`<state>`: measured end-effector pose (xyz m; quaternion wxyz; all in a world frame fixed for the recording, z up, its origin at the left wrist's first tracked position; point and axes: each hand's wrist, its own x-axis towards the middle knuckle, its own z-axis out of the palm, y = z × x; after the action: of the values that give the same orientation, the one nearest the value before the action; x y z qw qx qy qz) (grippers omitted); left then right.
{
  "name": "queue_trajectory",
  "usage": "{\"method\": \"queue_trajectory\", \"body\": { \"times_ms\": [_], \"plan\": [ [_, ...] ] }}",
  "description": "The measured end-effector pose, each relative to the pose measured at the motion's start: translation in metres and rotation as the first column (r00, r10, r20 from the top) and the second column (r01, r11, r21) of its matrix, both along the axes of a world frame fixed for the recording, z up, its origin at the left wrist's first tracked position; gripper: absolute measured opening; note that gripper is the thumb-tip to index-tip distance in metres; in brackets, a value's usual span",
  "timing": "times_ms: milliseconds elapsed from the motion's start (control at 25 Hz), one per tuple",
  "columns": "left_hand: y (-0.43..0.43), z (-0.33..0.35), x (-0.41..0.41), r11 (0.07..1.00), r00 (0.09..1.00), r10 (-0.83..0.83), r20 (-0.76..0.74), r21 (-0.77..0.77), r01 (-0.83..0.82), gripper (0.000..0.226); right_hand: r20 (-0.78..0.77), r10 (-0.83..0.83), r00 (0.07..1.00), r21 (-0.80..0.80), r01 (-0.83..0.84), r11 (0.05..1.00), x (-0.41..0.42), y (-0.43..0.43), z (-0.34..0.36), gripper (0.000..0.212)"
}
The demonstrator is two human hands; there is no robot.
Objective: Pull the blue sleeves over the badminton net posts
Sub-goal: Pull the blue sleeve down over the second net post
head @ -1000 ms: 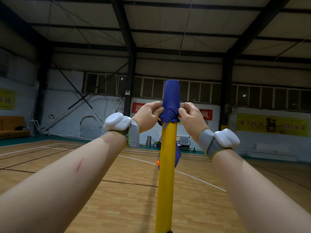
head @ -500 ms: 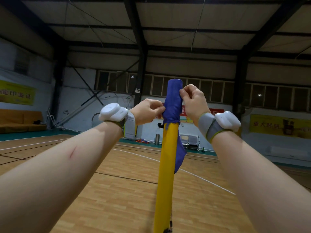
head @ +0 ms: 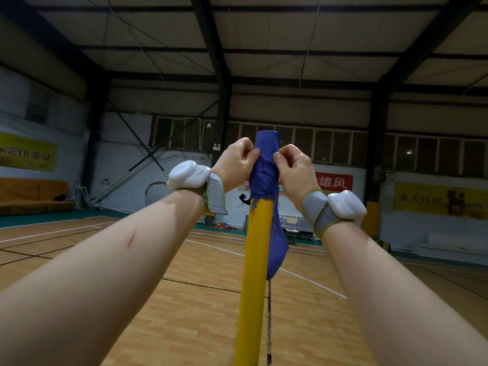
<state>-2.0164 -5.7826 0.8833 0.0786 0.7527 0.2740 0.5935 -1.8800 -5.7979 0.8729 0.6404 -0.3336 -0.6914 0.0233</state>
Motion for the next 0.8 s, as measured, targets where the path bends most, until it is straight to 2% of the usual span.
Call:
{"method": "queue_trajectory", "body": {
  "times_ms": [80, 240, 360, 600, 800],
  "plan": [
    [0.004, -0.005, -0.001, 0.998, 0.999, -0.018, 0.032, -0.068, 0.02, 0.023, 0.006, 0.017, 1.0, -0.003, -0.017, 1.0, -0.001, 0.001, -0.004, 0.016],
    [0.008, -0.008, 0.006, 0.999, 0.999, -0.024, 0.028, 0.042, 0.022, 0.028, -0.002, 0.047, 0.999, -0.022, -0.047, 0.999, 0.003, 0.0, -0.011, 0.012],
    [0.007, -0.013, 0.007, 0.999, 0.999, -0.033, 0.032, 0.032, 0.032, 0.024, 0.002, 0.061, 0.998, -0.026, -0.061, 0.998, 0.007, -0.001, -0.018, 0.013],
    [-0.002, -0.048, 0.0, 0.998, 0.998, 0.024, -0.054, -0.056, -0.027, 0.033, 0.01, 0.085, 0.996, -0.091, -0.083, 0.992, 0.005, 0.004, -0.059, 0.026],
    [-0.007, -0.047, -0.007, 0.992, 0.989, 0.088, -0.12, -0.08, -0.098, 0.022, 0.02, 0.07, 0.997, -0.11, -0.067, 0.992, 0.007, -0.004, -0.053, 0.021]
  ]
}}
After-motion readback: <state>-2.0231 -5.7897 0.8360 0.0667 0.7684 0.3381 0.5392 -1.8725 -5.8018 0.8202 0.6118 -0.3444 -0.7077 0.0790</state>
